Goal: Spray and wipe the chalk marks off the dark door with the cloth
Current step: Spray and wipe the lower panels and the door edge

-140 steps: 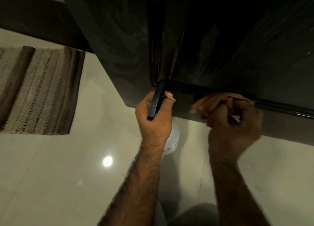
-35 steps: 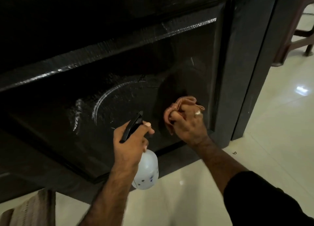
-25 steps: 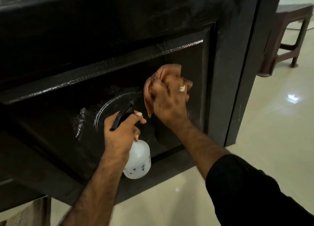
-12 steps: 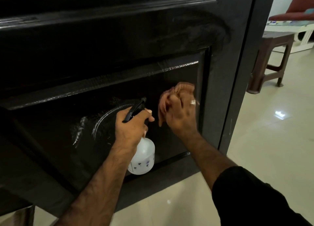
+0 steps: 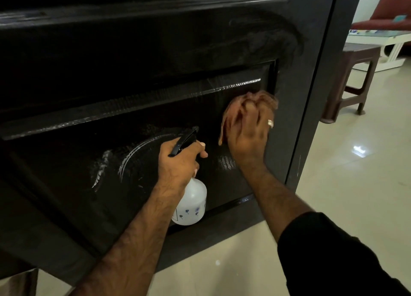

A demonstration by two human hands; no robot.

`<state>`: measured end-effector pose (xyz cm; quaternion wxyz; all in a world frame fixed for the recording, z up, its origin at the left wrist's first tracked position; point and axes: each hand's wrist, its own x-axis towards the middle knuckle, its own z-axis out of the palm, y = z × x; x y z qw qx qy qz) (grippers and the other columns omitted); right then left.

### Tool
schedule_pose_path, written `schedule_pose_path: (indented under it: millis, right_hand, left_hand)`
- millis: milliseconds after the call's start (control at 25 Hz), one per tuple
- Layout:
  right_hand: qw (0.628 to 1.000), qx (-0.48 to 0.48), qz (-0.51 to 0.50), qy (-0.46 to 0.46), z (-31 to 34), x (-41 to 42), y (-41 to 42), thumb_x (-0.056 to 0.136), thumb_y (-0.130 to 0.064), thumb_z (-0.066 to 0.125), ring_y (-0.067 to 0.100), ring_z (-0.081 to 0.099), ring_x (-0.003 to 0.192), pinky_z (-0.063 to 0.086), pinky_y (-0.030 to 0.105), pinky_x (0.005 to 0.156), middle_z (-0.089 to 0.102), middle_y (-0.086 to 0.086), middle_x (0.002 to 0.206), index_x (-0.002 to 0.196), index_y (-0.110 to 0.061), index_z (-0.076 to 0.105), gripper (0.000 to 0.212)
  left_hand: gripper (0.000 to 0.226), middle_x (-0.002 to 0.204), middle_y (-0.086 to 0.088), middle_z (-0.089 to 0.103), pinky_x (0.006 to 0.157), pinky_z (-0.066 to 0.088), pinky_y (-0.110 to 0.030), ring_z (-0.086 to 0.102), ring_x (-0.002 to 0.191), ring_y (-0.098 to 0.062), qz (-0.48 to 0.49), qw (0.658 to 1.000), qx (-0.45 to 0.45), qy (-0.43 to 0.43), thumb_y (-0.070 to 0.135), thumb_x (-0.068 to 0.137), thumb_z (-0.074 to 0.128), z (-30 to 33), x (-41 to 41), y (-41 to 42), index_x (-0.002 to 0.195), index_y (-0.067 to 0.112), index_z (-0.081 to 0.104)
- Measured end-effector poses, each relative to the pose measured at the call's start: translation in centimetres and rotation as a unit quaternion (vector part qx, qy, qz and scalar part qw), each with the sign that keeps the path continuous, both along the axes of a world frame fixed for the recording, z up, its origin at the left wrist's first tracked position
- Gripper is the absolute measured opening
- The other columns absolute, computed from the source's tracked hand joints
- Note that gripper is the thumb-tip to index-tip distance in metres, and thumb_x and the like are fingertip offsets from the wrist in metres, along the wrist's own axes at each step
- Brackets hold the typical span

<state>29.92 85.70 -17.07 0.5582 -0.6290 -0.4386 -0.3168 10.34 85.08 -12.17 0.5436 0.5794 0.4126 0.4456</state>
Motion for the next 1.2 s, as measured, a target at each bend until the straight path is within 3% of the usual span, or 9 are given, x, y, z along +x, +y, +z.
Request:
schedule_pose_path:
  millis: [120, 360, 640, 720, 880, 960, 1040, 1120, 1200]
  right_hand:
    - [0.993, -0.115, 0.029, 0.017, -4.7, 1.9, -3.7, 0.098, -0.030, 0.045, 0.036, 0.053, 0.128, 0.060, 0.055, 0.094, 0.039, 0.018, 0.150, 0.134, -0.016, 0.051, 0.040]
    - [0.994, 0.102, -0.018, -0.021, 9.7, 6.0, 0.5, 0.096, -0.005, 0.054, 0.032, 0.064, 0.108, 0.056, 0.039, 0.089, 0.065, 0.019, 0.121, 0.123, -0.003, 0.071, 0.032]
    - [0.971, -0.224, 0.052, 0.067, -13.6, 7.5, -5.9, 0.092, -0.019, 0.067, 0.041, 0.057, 0.127, 0.060, 0.060, 0.096, 0.049, 0.018, 0.148, 0.135, -0.014, 0.061, 0.044]
    - [0.983, -0.156, 0.054, 0.084, -12.0, 7.9, -6.0, 0.098, -0.025, 0.043, 0.032, 0.061, 0.118, 0.061, 0.054, 0.092, 0.053, 0.015, 0.141, 0.126, -0.013, 0.065, 0.037]
    - [0.994, 0.032, -0.002, 0.104, -1.4, 10.7, -1.7, 0.097, -0.018, 0.047, 0.028, 0.058, 0.121, 0.059, 0.033, 0.094, 0.054, 0.022, 0.137, 0.129, -0.013, 0.060, 0.035]
    - [0.997, 0.033, -0.039, 0.061, -2.5, 11.1, -0.4, 0.099, -0.017, 0.052, 0.019, 0.046, 0.134, 0.040, 0.015, 0.108, 0.052, 0.023, 0.143, 0.138, -0.015, 0.053, 0.039]
    - [0.987, 0.013, -0.049, 0.151, -9.4, 10.3, -2.0, 0.110, -0.024, 0.048, 0.004, 0.053, 0.128, 0.036, 0.010, 0.110, 0.059, 0.017, 0.140, 0.140, -0.011, 0.056, 0.033]
    - [0.969, -0.082, -0.056, 0.228, -17.4, 8.0, -5.0, 0.114, -0.024, 0.042, 0.002, 0.064, 0.095, 0.054, 0.031, 0.095, 0.066, 0.004, 0.111, 0.121, -0.016, 0.061, 0.021]
    - [0.966, -0.152, -0.021, 0.208, -19.3, 4.6, -5.7, 0.106, -0.017, 0.047, 0.015, 0.061, 0.092, 0.059, 0.050, 0.086, 0.058, 0.003, 0.108, 0.120, -0.016, 0.055, 0.016]
  left_hand:
    - [0.014, 0.096, -0.017, 0.078, 0.050, 0.041, -0.029, 0.048, 0.050, -0.012, -0.016, 1.000, -0.015, 0.013, 0.017, 0.096, 0.074, 0.8, 1.4, -0.4, 0.108, 0.013, 0.070]
    - [0.013, 0.085, -0.019, 0.076, 0.048, 0.037, -0.031, 0.046, 0.048, -0.017, -0.040, 0.998, 0.048, -0.006, 0.016, 0.096, 0.072, 4.1, 5.9, -0.3, 0.095, 0.003, 0.073]
    - [0.004, 0.089, -0.019, 0.077, 0.048, 0.038, -0.031, 0.046, 0.049, -0.017, -0.065, 0.997, 0.016, 0.031, 0.013, 0.095, 0.073, -0.9, 9.0, -0.8, 0.096, 0.010, 0.073]
    - [0.008, 0.090, -0.020, 0.076, 0.047, 0.039, -0.030, 0.047, 0.049, -0.016, -0.066, 0.997, 0.010, 0.049, 0.014, 0.096, 0.072, -3.1, 9.8, -1.0, 0.099, 0.007, 0.073]
    - [0.009, 0.079, -0.007, 0.076, 0.047, 0.041, -0.029, 0.048, 0.048, -0.017, -0.082, 0.995, 0.033, 0.055, 0.013, 0.098, 0.070, -6.3, 11.0, -0.5, 0.090, 0.009, 0.074]
    - [0.012, 0.075, -0.006, 0.075, 0.045, 0.037, -0.028, 0.046, 0.045, -0.017, -0.084, 0.995, 0.032, 0.049, 0.010, 0.097, 0.071, -7.7, 11.1, 0.0, 0.086, 0.007, 0.074]
    - [0.009, 0.076, -0.008, 0.074, 0.044, 0.036, -0.026, 0.045, 0.044, -0.015, -0.073, 0.996, 0.008, 0.047, 0.009, 0.096, 0.072, -9.1, 10.5, 0.2, 0.089, 0.004, 0.075]
    - [0.008, 0.076, -0.008, 0.074, 0.044, 0.037, -0.026, 0.045, 0.044, -0.013, -0.060, 0.997, -0.023, 0.047, 0.009, 0.096, 0.073, -10.4, 9.0, 0.0, 0.090, 0.003, 0.074]
    - [0.010, 0.073, -0.009, 0.070, 0.045, 0.040, -0.025, 0.046, 0.045, -0.012, -0.038, 0.997, -0.043, 0.058, 0.009, 0.096, 0.072, -11.2, 6.7, -0.1, 0.087, 0.004, 0.073]
